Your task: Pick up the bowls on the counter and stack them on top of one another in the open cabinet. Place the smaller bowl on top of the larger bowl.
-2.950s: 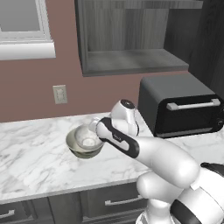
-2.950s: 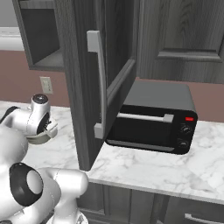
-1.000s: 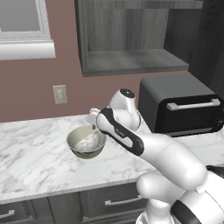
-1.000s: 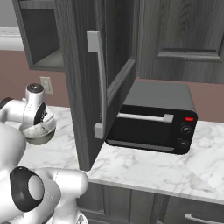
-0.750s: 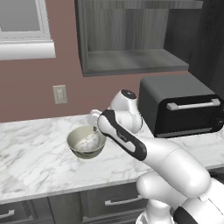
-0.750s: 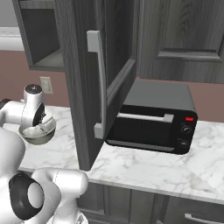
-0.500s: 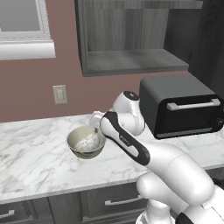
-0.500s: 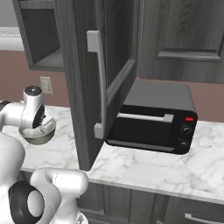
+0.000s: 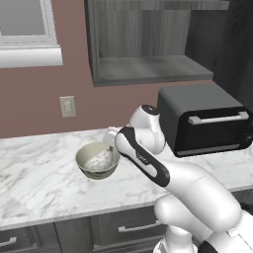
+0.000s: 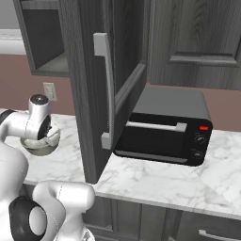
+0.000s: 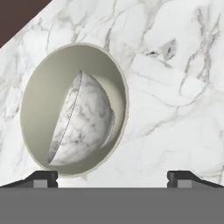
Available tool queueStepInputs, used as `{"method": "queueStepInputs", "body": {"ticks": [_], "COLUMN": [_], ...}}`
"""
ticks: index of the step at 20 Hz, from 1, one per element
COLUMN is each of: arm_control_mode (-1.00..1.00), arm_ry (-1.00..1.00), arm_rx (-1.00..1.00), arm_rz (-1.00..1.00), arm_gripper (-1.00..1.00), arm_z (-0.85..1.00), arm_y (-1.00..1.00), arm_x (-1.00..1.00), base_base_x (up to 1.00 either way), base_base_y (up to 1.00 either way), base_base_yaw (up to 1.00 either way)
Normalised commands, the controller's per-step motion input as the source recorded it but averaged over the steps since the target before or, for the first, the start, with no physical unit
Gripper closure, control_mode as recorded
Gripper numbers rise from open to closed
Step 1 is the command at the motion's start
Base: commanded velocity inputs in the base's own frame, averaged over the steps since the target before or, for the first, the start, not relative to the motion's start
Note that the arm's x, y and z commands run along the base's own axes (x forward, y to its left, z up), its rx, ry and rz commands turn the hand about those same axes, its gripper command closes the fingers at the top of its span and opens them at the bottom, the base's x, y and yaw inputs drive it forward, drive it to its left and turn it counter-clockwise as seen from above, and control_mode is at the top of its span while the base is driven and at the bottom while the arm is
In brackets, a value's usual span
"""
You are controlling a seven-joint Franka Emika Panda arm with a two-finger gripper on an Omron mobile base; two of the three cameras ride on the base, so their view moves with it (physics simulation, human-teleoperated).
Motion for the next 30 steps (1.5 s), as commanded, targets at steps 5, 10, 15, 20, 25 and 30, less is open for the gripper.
{"method": "queueStepInputs", "body": {"ticks": [5, 10, 15, 20, 25, 30], "arm_control_mode": [-1.0, -1.0, -1.0, -1.0, -1.0, -1.0], "arm_ry": [0.04, 0.0, 0.0, 0.0, 0.01, 0.03], "arm_rx": [0.0, 0.0, 0.0, 0.0, 0.0, -0.02], "arm_rz": [0.0, 0.0, 0.0, 0.0, 0.0, 0.0], "arm_gripper": [-1.0, -1.0, -1.0, -1.0, -1.0, -1.0], "arm_z": [-0.09, -0.08, -0.13, -0.11, -0.13, -0.19], "arm_y": [-0.05, -0.13, -0.14, -0.16, -0.11, -0.02], "arm_x": [0.09, 0.01, 0.0, 0.0, 0.04, 0.17], "base_base_x": [0.0, 0.0, 0.0, 0.0, 0.0, 0.0], "base_base_y": [0.0, 0.0, 0.0, 0.0, 0.0, 0.0], "base_base_yaw": [0.0, 0.0, 0.0, 0.0, 0.0, 0.0]}}
